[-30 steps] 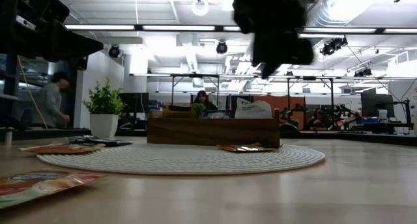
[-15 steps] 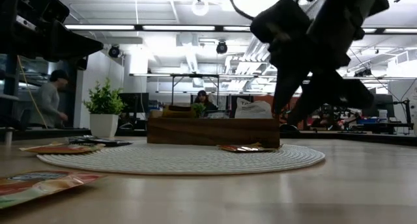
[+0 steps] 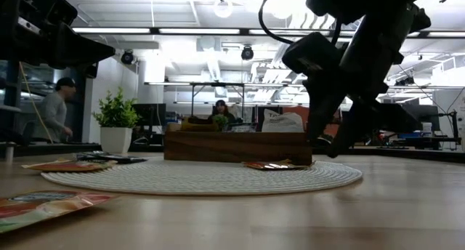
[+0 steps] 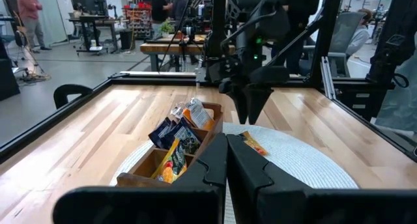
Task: Pick & Place Tea
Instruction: Put the orange tea bag into the left section of the wooden organizer
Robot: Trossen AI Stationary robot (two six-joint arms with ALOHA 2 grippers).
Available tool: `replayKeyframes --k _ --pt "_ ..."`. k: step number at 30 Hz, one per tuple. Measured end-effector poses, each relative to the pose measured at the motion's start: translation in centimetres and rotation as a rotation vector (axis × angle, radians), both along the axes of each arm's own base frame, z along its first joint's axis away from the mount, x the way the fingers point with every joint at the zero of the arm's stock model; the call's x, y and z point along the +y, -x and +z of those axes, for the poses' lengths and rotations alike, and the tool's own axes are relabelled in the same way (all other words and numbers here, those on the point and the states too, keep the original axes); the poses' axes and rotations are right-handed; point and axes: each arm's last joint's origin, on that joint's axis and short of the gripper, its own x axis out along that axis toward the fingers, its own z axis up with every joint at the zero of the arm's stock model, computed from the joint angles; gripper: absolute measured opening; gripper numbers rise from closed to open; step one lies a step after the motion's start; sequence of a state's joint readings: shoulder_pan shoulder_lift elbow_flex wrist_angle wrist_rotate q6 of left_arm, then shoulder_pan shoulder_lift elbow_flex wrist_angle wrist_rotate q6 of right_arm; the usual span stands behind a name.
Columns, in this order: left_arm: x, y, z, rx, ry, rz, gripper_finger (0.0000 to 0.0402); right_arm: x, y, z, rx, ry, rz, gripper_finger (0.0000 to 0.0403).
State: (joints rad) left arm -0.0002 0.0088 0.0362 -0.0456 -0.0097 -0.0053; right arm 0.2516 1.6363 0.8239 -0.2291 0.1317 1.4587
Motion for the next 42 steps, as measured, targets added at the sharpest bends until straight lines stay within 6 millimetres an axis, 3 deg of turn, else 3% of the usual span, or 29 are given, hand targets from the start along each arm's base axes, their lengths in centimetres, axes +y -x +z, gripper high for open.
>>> replayKeyframes --k 9,22,42 --pt "0.0 0.0 0.0 0.0 0.0 0.0 0.0001 -0.3 -0.2 0.0 -0.016 -0.012 -0.035 0.0246" --pt "0.0 0.0 0.0 -0.001 0.0 0.0 0.0001 0.1 -1.8 -1.6 -0.047 -0.059 -0.053 0.0243" --pt "0.0 0.0 0.0 0.0 0.0 0.0 0.0001 0.1 -2.5 -0.8 -0.079 -0.026 -0.083 0.0243"
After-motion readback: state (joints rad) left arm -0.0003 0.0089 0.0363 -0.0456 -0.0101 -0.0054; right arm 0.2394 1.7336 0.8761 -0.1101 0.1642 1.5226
